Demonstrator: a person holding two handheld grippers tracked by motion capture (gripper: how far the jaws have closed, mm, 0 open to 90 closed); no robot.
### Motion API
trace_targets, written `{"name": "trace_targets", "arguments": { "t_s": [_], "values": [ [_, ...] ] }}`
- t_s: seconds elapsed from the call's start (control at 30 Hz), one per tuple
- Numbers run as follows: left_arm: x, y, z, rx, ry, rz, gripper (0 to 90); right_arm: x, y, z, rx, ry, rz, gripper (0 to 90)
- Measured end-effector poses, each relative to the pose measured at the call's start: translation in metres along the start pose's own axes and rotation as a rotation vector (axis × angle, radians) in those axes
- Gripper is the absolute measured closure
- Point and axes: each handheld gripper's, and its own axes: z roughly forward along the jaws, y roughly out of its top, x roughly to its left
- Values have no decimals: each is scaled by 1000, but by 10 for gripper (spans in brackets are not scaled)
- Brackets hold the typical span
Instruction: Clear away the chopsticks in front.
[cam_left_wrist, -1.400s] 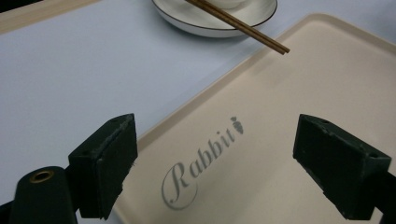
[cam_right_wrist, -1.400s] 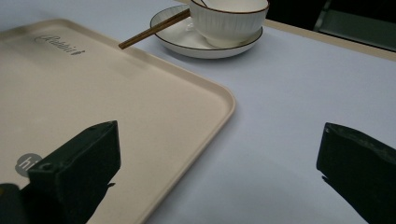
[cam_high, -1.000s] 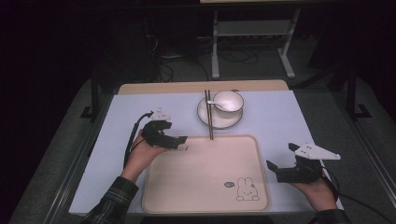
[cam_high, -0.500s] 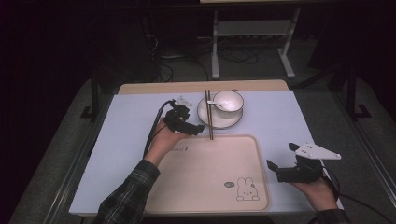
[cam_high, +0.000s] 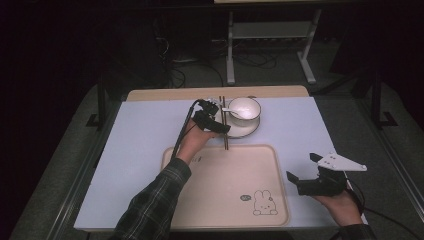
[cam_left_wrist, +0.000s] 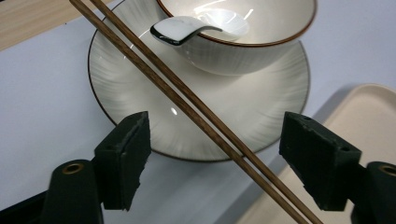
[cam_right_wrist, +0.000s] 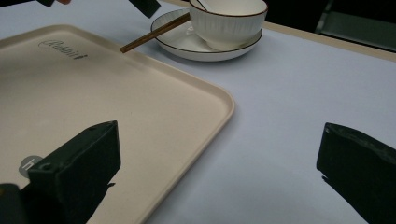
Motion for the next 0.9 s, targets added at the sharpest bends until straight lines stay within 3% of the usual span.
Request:
{"name": "trace_targets", "arguments": {
  "t_s": [0.3,0.53,0.9],
  "values": [
    [1,6,24,48,27,-25,350,-2,-1,-1,-7,-2,5,0],
    [3,3,33,73,29,-45,446,-3,-1,-1,-9,-5,5,0],
    [12,6,37,64,47,-60,564,-4,-2,-2,-7,-10,13,0]
  ]
}}
